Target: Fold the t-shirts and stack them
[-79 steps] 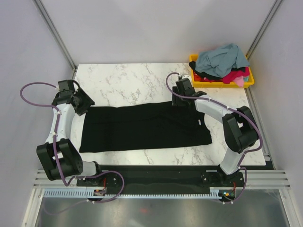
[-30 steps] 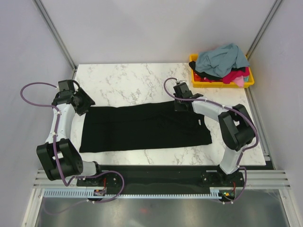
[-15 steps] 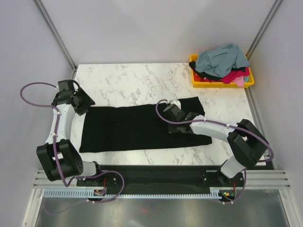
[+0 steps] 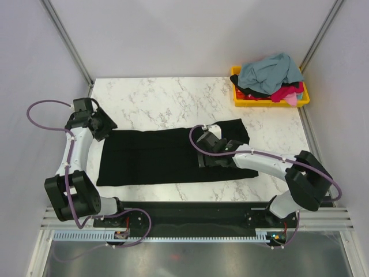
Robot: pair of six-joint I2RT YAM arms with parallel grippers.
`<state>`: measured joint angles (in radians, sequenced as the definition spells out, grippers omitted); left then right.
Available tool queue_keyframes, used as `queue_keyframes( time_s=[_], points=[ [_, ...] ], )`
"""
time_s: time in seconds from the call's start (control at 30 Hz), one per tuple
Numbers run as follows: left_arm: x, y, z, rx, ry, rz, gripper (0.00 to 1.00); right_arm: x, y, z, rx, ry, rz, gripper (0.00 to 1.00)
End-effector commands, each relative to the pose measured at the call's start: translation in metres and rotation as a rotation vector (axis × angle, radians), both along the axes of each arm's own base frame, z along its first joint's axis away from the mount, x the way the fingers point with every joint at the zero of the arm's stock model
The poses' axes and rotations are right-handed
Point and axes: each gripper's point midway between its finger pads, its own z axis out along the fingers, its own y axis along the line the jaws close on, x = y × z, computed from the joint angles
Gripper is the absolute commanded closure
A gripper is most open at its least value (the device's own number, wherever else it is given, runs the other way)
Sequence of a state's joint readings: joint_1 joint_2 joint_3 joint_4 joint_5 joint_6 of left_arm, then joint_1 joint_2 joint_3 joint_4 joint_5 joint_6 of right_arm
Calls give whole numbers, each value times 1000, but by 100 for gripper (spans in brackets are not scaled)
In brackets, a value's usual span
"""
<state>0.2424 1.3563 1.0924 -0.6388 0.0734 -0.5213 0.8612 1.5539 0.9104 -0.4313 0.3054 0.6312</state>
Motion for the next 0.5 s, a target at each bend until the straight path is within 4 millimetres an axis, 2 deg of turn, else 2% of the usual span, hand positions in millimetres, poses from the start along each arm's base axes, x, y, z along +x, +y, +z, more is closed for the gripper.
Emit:
queue_keyframes(
  time_s=[0.0, 0.07, 0.1, 0.13, 0.2, 0.23, 0.27, 0.3, 0.33, 0.4, 0.43, 0.47],
  points=[
    [3, -10, 7, 60, -33, -69, 38, 24, -5, 70, 47, -173, -53, 16],
    [6, -23, 4, 47, -26, -113, 38, 27, -12, 84, 55, -206, -70, 12],
    [7, -35, 1, 41, -16, -150, 37, 31, -22, 91, 50, -224, -96, 12],
    [8, -43, -5, 25, 6, -176, 37, 33, -28, 92, 45, -226, -119, 10],
    [8, -66, -15, 10, 39, -236, 37, 38, -50, 78, 3, -182, -184, 9],
    [11, -73, -26, 4, 80, -255, 36, 38, -56, 70, 2, -148, -206, 9],
    [5, -92, -33, -1, 121, -310, 35, 36, -63, 58, -15, -110, -220, 11],
    [5, -99, -40, -5, 152, -325, 34, 39, -73, 42, -36, -64, -250, 11],
    [5, -105, -44, -5, 166, -340, 32, 37, -73, 33, -36, -30, -246, 11],
    [-1, -122, -65, -9, 250, -379, 31, 39, -75, 10, -52, 37, -258, 11],
    [0, -126, -69, -7, 265, -387, 31, 40, -72, 4, -43, 61, -253, 12],
    [-2, -131, -81, -9, 305, -399, 31, 42, -63, 1, -9, 82, -234, 13]
  ],
)
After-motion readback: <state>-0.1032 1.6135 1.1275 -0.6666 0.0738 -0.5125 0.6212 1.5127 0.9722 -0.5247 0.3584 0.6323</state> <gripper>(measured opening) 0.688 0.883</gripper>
